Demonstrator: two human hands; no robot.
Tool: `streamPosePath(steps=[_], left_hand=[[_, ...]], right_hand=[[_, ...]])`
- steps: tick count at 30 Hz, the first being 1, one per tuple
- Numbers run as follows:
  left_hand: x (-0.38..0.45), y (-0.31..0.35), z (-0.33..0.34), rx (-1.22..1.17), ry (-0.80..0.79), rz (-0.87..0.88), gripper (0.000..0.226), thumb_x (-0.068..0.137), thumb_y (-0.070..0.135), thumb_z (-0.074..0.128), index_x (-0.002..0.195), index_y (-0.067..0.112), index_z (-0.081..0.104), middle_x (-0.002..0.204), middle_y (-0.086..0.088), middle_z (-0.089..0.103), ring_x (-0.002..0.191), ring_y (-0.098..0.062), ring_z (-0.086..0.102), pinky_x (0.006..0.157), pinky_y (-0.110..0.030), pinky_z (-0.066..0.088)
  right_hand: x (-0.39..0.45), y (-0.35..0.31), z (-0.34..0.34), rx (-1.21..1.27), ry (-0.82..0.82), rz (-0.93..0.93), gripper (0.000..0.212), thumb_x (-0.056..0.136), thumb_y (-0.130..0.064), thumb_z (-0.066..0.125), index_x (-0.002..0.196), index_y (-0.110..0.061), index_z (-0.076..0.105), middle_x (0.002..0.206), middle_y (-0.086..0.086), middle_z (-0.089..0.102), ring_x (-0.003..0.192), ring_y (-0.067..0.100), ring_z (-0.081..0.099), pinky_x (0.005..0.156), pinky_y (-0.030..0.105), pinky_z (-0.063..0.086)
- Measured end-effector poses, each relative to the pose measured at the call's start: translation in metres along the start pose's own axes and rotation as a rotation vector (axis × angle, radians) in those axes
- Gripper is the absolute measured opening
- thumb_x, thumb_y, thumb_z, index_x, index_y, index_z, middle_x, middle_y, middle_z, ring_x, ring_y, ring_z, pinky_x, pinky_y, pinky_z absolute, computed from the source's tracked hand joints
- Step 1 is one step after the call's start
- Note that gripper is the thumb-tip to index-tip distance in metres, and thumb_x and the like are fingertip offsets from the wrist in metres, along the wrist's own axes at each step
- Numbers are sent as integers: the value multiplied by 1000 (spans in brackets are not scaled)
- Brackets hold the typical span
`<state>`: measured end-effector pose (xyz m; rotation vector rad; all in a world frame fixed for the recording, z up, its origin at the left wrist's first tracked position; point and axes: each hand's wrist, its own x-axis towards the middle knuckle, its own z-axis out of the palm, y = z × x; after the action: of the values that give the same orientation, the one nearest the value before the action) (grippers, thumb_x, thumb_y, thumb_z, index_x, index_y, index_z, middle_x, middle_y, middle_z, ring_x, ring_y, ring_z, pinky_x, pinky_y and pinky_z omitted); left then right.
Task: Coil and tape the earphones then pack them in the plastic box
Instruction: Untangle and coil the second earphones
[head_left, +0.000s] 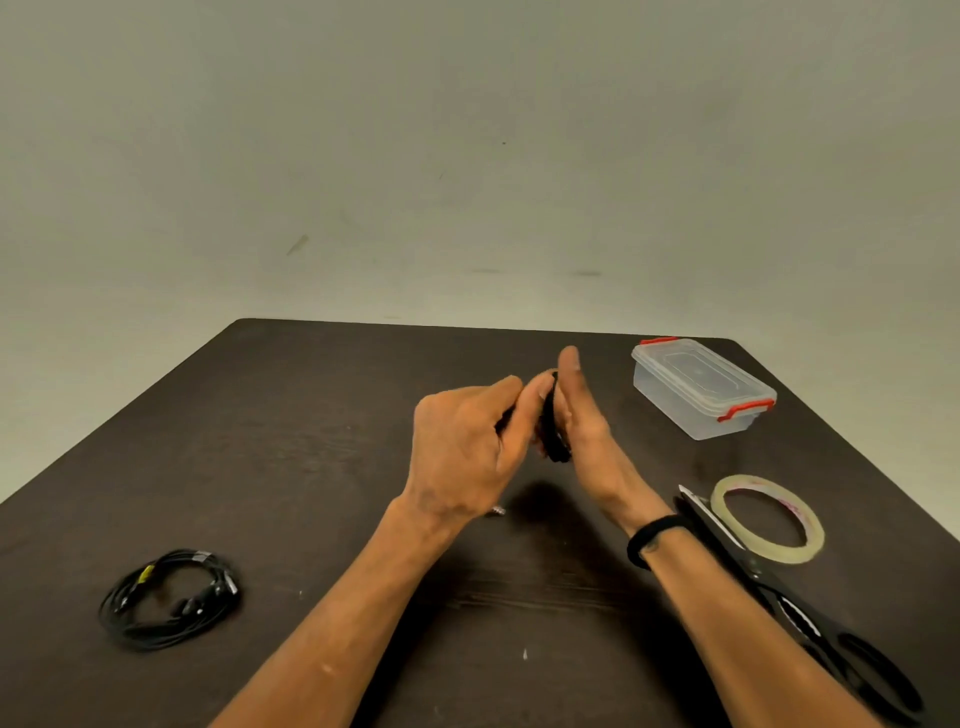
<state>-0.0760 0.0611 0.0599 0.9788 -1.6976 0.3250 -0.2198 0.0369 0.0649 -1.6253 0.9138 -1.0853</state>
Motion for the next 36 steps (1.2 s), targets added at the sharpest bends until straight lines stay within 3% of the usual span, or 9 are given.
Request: streamPosePath(steps=[2, 6, 9, 17, 23, 28, 30, 33, 36], left_hand=[[3, -5, -3, 8, 44, -38, 43, 106, 34, 56, 67, 32, 36, 53, 18, 25, 44, -7, 27, 50, -17, 20], [8, -19, -8, 29, 93, -111, 49, 107, 37, 54, 62, 27, 36, 49, 15, 30, 40, -7, 28, 44, -22, 24], [9, -25, -10, 1, 105, -203, 53, 107, 39, 54, 60, 25, 35, 47, 13, 28, 40, -9, 27, 45, -25, 24], [8, -35, -8, -132, 84, -404, 60, 107, 40, 55, 55, 21, 32, 45, 9, 28, 43, -14, 27, 48, -24, 22], [-3, -30, 7, -244, -46, -527, 61, 106, 50, 52, 55, 20, 38, 46, 6, 39, 46, -10, 34, 49, -37, 34], [-18, -33, 18, -277, -210, -527, 37, 99, 36, 54, 70, 17, 66, 57, -2, 65, 53, -19, 58, 56, -43, 50], [-22, -33, 21, -252, -262, -509, 28, 92, 32, 56, 69, 19, 67, 55, -1, 62, 50, -9, 50, 50, -37, 44], [-24, -25, 26, -193, -321, -479, 40, 99, 27, 62, 59, 24, 55, 47, 7, 51, 44, -11, 42, 46, -21, 30], [-24, -16, 32, -131, -359, -470, 52, 103, 32, 56, 55, 23, 41, 45, 5, 41, 43, -16, 38, 47, -22, 25]], right_hand=[[-2, 2, 4, -58, -114, 41, 93, 97, -80, 13, 87, 9, 42, 75, 22, 39, 64, 13, 39, 64, 28, 36], [-4, 1, 10, -36, -310, 197, 90, 82, -97, 16, 81, -12, 47, 69, 4, 47, 62, 16, 41, 63, 31, 36], [-6, -3, 15, 74, -455, 254, 83, 81, -97, 16, 75, -20, 46, 65, 4, 45, 58, 18, 35, 59, 31, 35], [-8, -17, 19, 499, -676, 302, 84, 90, -90, 7, 77, -14, 40, 65, 5, 33, 57, 24, 17, 61, 40, 19], [-4, -19, 12, 784, -631, 259, 85, 88, -95, 14, 79, -14, 39, 63, 6, 36, 59, 24, 18, 60, 38, 19], [-2, -19, 6, 908, -524, 192, 76, 93, -89, 24, 80, -15, 38, 66, 6, 35, 62, 24, 19, 60, 38, 19], [-1, -18, 1, 975, -465, 172, 73, 94, -87, 30, 80, -16, 38, 67, 7, 35, 63, 24, 19, 62, 38, 18], [1, -16, -7, 1054, -357, 141, 73, 93, -87, 35, 80, -16, 39, 67, 7, 37, 64, 22, 23, 64, 36, 18], [1, -15, -15, 1088, -225, 100, 72, 92, -87, 37, 80, -16, 42, 69, 5, 36, 64, 20, 27, 62, 33, 26]])
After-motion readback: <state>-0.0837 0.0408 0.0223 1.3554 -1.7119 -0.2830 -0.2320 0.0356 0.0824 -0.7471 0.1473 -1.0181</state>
